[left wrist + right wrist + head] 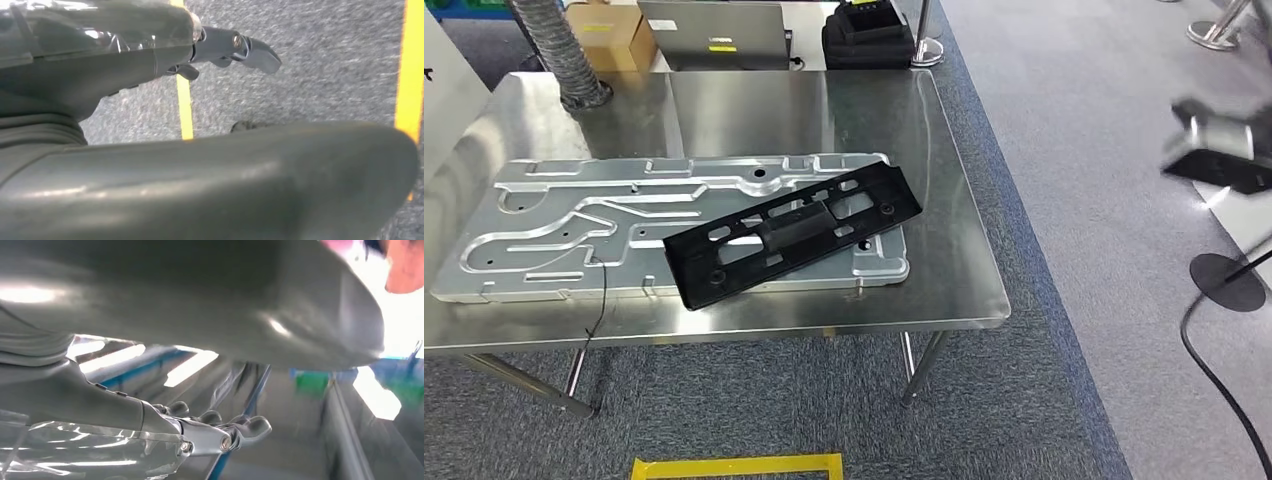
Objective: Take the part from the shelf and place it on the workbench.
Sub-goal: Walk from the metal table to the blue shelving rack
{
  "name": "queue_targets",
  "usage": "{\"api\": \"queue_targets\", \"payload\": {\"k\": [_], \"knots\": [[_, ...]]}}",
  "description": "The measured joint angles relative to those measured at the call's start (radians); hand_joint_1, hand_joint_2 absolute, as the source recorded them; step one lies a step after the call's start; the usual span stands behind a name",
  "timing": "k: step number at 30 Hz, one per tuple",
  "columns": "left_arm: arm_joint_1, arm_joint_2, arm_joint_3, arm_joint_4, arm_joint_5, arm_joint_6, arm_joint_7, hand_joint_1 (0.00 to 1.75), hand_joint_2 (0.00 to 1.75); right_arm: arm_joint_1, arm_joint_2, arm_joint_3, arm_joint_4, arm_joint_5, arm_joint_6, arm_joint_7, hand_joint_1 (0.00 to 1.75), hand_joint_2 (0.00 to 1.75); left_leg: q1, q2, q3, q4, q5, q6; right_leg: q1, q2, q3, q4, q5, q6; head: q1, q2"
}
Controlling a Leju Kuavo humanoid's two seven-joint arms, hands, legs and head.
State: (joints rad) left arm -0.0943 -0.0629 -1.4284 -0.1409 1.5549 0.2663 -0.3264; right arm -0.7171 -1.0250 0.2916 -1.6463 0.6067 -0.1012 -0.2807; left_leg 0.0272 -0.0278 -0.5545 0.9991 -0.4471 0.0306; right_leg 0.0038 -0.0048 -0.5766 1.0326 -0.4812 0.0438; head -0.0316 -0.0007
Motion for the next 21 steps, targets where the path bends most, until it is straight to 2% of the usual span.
{"api": "queue_targets", "payload": {"k": [1,3,4,5,6,7,9,10,12,13,15,18,19,20,21], "knots": [[0.003,-0.002,0.005,0.000,0.000,0.002,0.004,0.00,0.00,0.136,0.014,-0.140,-0.026,-0.011,0.028,-0.068,0.00,0.00,0.001,-0.003,0.006,-0.007,0.002,0.002,-0.004,0.002,-0.022,0.048,-0.029,0.007,0.001,0.000],[0.004,-0.005,0.011,0.000,0.000,0.008,0.015,0.00,0.00,0.362,0.102,-0.476,-0.058,-0.019,0.088,-0.200,0.00,0.00,-0.003,-0.006,0.004,-0.010,0.003,0.005,-0.014,0.004,-0.091,0.175,-0.086,0.019,0.001,0.000],[0.003,-0.007,0.013,0.000,0.000,0.012,0.021,0.00,0.00,0.445,0.167,-0.666,-0.062,-0.013,0.116,-0.255,0.00,0.00,-0.005,-0.009,0.000,-0.010,0.003,0.006,-0.020,0.004,-0.112,0.212,-0.095,0.023,0.001,0.000],[0.004,-0.009,0.014,0.000,0.000,0.015,0.027,0.00,0.00,0.510,0.239,-0.859,-0.058,-0.001,0.139,-0.302,0.00,0.00,-0.006,-0.015,-0.003,-0.009,0.003,0.007,-0.024,0.004,-0.111,0.212,-0.086,0.026,0.001,0.000],[0.005,-0.010,0.016,0.000,0.000,0.017,0.031,0.00,0.00,0.559,0.313,-1.041,-0.051,0.020,0.156,-0.341,0.00,0.00,-0.006,-0.022,-0.004,-0.009,0.003,0.007,-0.026,0.003,-0.089,0.171,-0.059,0.028,0.001,0.000],[0.008,-0.012,0.018,0.000,0.000,0.019,0.035,0.00,0.00,0.593,0.386,-1.203,-0.039,0.050,0.164,-0.369,0.00,0.00,-0.006,-0.029,-0.003,-0.008,0.002,0.005,-0.028,0.000,-0.049,0.100,-0.025,0.028,0.001,0.000],[0.009,-0.014,0.024,0.000,0.000,0.022,0.037,0.00,0.00,0.631,0.528,-1.448,0.004,0.126,0.147,-0.398,0.00,0.00,-0.008,-0.033,0.000,-0.005,-0.003,-0.005,-0.024,-0.006,0.016,-0.021,0.018,0.017,0.000,0.000],[0.007,-0.014,0.028,0.000,0.000,0.024,0.035,0.00,0.00,0.641,0.592,-1.533,0.042,0.166,0.118,-0.398,0.00,0.00,-0.009,-0.031,0.001,-0.004,-0.006,-0.012,-0.020,-0.006,0.031,-0.049,0.025,0.009,0.000,0.000],[0.003,-0.014,0.035,0.000,0.000,0.027,0.029,0.00,0.00,0.656,0.702,-1.642,0.138,0.225,0.047,-0.392,0.00,0.00,-0.009,-0.023,0.006,-0.004,-0.014,-0.026,-0.014,0.004,0.033,-0.053,0.022,-0.009,0.001,0.000],[0.002,-0.014,0.037,0.000,0.000,0.028,0.027,0.00,0.00,0.662,0.745,-1.674,0.183,0.241,0.018,-0.391,0.00,0.00,-0.009,-0.015,0.009,-0.002,-0.019,-0.032,-0.016,0.008,0.033,-0.053,0.022,-0.016,0.001,0.000],[-0.001,-0.013,0.041,0.000,0.000,0.031,0.025,0.00,0.00,0.670,0.811,-1.720,0.252,0.256,-0.017,-0.395,0.00,0.00,-0.011,0.003,-0.003,0.040,-0.055,-0.041,-0.022,0.015,0.032,-0.054,0.023,-0.031,0.000,0.000],[-0.002,-0.012,0.046,0.000,0.000,0.033,0.022,0.00,0.00,0.675,0.873,-1.766,0.318,0.270,-0.031,-0.379,0.00,0.00,-0.014,0.013,-0.083,0.230,-0.164,-0.044,-0.023,0.017,0.028,-0.054,0.025,-0.042,0.000,0.000],[-0.001,-0.011,0.048,0.000,0.000,0.034,0.020,0.00,0.00,0.676,0.890,-1.776,0.335,0.281,-0.029,-0.358,0.00,0.00,-0.015,0.013,-0.103,0.280,-0.183,-0.044,-0.022,0.018,0.027,-0.054,0.026,-0.043,0.000,0.000],[-0.001,-0.010,0.050,0.000,0.000,0.034,0.017,0.00,0.00,0.677,0.904,-1.784,0.356,0.296,-0.032,-0.332,0.00,0.00,-0.016,0.013,-0.106,0.292,-0.180,-0.042,-0.020,0.018,0.027,-0.053,0.026,-0.043,0.000,0.000],[-0.001,-0.009,0.052,0.000,-0.001,0.035,0.013,0.00,0.00,0.676,0.917,-1.793,0.390,0.313,-0.047,-0.306,0.00,0.00,-0.017,0.013,-0.089,0.264,-0.157,-0.037,-0.018,0.018,0.028,-0.053,0.026,-0.044,0.000,0.000]]}}
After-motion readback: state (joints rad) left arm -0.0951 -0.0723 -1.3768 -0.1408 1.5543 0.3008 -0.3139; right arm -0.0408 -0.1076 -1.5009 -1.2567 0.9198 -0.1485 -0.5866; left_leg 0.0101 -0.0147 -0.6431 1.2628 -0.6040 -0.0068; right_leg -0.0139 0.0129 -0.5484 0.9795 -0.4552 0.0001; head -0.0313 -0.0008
